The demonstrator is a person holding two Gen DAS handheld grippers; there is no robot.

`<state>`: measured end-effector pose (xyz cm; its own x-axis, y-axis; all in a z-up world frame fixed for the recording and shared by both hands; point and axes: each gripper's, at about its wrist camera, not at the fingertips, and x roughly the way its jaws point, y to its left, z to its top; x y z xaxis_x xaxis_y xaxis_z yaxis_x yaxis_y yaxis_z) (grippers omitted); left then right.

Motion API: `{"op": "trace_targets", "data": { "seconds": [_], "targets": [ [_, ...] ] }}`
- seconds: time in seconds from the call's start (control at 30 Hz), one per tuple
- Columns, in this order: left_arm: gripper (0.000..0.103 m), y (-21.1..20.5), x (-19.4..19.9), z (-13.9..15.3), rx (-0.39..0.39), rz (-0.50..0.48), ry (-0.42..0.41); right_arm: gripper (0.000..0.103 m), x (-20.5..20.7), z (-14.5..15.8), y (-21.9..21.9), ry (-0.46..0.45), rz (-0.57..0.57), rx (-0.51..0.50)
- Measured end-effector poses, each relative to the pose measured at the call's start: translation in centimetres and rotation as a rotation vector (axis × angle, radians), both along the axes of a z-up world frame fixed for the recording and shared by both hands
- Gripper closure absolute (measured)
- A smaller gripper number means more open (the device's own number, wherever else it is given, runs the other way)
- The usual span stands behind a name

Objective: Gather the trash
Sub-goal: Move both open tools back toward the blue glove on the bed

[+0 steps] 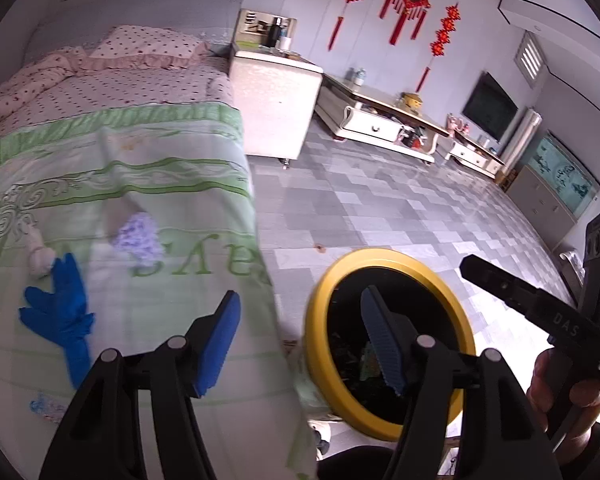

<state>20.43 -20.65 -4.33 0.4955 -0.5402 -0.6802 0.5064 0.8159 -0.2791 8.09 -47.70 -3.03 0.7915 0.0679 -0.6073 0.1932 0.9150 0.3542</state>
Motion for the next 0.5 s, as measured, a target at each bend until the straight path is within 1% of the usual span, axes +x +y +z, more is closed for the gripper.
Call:
{"op": "trace_targets", "data": {
  "seconds": [0.17,0.3,0.5],
  "targets": [
    [0.036,3.6,0.3,0.4,0.01,0.056,-0.019,0.049,2.0,0.9,3.0,-0.009,0.047,-0.009],
    [0.035,6.5,0.5,0.4,0.029,0.094,-0.033,0.047,3.6,1.5,5.7,-0.008,0.086,-0.021],
    [0.032,10.5,0.8,-0.3,0.039,0.151,-0.031,0.042,6.4,1.7,9.3,-0.006,0.134,-0.031]
  ]
}}
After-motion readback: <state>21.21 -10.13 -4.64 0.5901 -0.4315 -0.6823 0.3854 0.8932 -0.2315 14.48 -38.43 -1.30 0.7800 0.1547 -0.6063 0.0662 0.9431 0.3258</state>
